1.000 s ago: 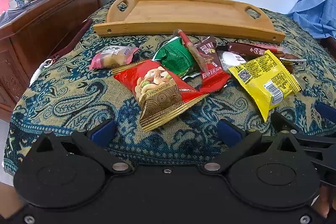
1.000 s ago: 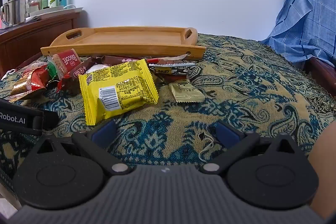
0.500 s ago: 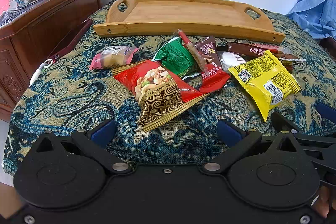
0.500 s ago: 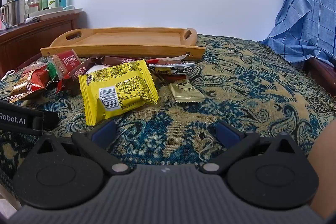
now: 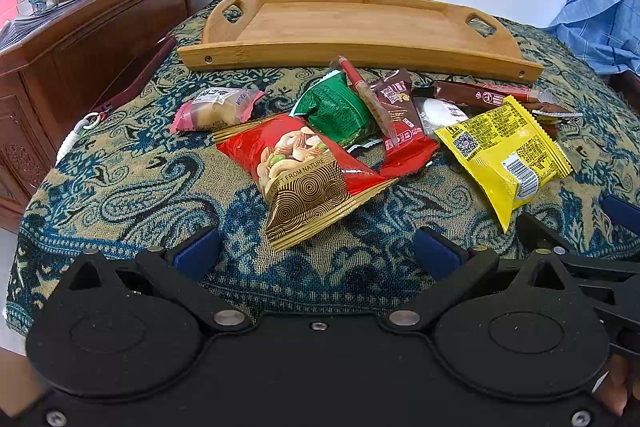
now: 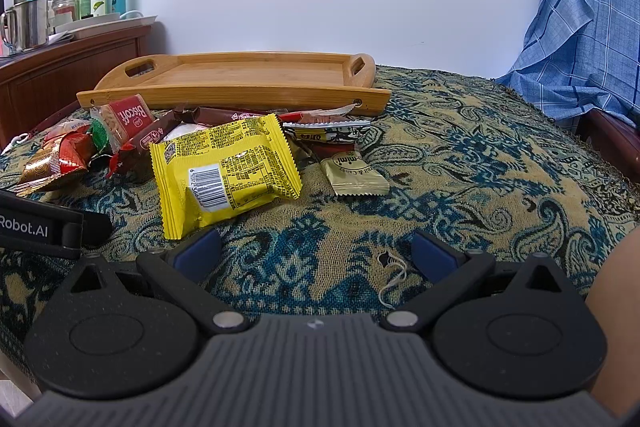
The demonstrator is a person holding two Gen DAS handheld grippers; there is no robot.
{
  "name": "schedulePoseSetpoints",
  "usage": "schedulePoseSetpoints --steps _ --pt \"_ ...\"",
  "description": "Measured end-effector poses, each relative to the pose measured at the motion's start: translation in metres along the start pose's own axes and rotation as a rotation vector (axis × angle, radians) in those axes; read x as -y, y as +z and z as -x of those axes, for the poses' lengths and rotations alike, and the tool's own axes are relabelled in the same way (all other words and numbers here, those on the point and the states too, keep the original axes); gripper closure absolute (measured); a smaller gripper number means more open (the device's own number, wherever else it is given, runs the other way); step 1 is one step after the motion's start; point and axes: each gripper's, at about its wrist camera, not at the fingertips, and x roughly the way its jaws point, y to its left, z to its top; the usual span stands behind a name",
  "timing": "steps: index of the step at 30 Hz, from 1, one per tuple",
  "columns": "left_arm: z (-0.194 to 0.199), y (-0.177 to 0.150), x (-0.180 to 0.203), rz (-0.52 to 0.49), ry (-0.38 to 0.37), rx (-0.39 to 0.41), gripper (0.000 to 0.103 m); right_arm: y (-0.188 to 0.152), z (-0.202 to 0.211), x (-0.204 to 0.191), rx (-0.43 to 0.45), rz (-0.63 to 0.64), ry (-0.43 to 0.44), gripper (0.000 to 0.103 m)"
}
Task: Organize snacks
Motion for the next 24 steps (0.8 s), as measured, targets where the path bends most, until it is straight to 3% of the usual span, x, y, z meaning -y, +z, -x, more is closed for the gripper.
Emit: schedulePoseSetpoints --steps 24 --pt "0.0000 0.0000 -0.0002 0.001 0.000 0.001 0.000 -0.0009 0.0006 -0.0003 0.004 -0.001 -0.001 0.000"
